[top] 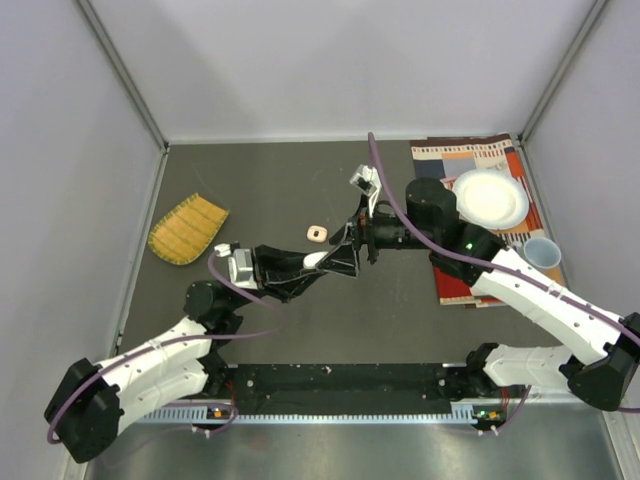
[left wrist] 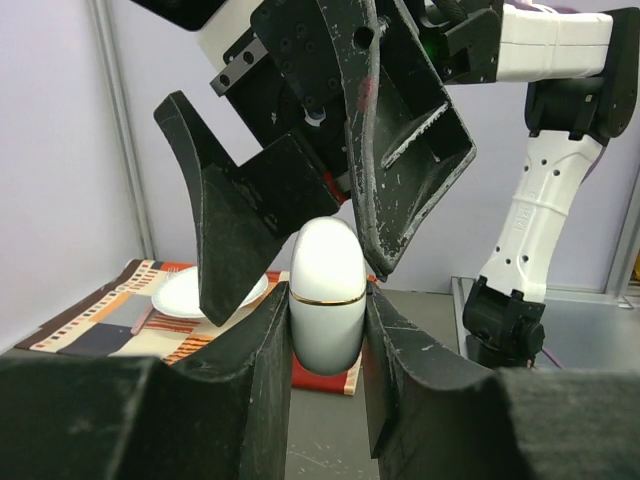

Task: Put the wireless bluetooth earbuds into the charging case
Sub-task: Open the charging case.

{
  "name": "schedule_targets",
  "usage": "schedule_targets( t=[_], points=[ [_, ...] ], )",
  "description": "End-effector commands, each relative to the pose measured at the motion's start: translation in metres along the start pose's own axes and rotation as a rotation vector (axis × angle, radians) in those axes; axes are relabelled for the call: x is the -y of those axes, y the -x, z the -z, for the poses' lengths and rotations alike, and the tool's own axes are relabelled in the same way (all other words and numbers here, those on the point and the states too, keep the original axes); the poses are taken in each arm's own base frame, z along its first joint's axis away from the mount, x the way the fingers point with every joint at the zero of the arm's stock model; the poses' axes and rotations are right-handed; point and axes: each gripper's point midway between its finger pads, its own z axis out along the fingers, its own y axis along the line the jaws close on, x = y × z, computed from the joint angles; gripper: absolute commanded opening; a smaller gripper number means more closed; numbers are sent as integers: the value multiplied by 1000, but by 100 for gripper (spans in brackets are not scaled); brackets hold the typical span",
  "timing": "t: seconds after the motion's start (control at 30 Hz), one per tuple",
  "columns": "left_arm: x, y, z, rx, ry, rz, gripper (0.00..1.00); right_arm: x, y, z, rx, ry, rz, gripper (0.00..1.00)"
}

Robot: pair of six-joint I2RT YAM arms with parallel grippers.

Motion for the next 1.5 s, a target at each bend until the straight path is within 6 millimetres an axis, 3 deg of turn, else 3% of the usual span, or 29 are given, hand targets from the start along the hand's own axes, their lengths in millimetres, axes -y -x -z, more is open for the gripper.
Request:
schedule_targets(
  t=[0.0,0.2,0.47,1.47],
  points=[
    [22,28,-10,72,-128,-33,0,5,11,-3,34,-43,40,91],
    [37,27,-9,47,-223,-30,0,12,22,-3,67,-93,44,92],
    [43,25,-6,35,-249,-19,0,13,33,-4,94,-109,46,93],
    [19,9,-1,9,-105,-20,0,-9,47,0,148,-17,33,98]
  ],
)
